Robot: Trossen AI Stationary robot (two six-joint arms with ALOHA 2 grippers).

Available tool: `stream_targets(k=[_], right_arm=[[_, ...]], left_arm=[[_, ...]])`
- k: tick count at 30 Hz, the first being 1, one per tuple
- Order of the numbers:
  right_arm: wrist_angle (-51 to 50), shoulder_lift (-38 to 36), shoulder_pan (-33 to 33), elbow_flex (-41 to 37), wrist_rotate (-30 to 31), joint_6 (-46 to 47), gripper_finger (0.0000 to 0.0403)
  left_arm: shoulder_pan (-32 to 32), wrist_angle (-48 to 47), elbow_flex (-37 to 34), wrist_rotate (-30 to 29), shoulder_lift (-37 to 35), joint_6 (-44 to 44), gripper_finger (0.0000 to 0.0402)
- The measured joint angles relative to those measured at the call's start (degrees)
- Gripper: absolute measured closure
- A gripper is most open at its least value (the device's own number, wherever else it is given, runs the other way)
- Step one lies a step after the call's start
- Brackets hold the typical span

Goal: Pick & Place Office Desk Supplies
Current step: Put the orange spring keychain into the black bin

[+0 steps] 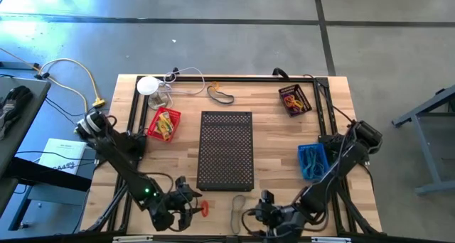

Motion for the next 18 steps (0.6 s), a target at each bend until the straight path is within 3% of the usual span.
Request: stream_targets(k=[4,12,18], right_arm=[[0.7,0.0,1.7,0.0,1.5,0.4,0.0126],[1.7,0.1,4.3,0.0,3.7,0.4,0.0126],[1.7,0.1,5.1,0.0,6.1,0.3,0.0126]], left_arm=[[-0.7,2.4,0.0,-2.5,3.5,0.9,0.0162],[-3.5,10.0,0.0,-9.8,11.0,13.8,0.0162],[-5.1,10.6,0.0,-11.6,14.8,15.2,0.0162]])
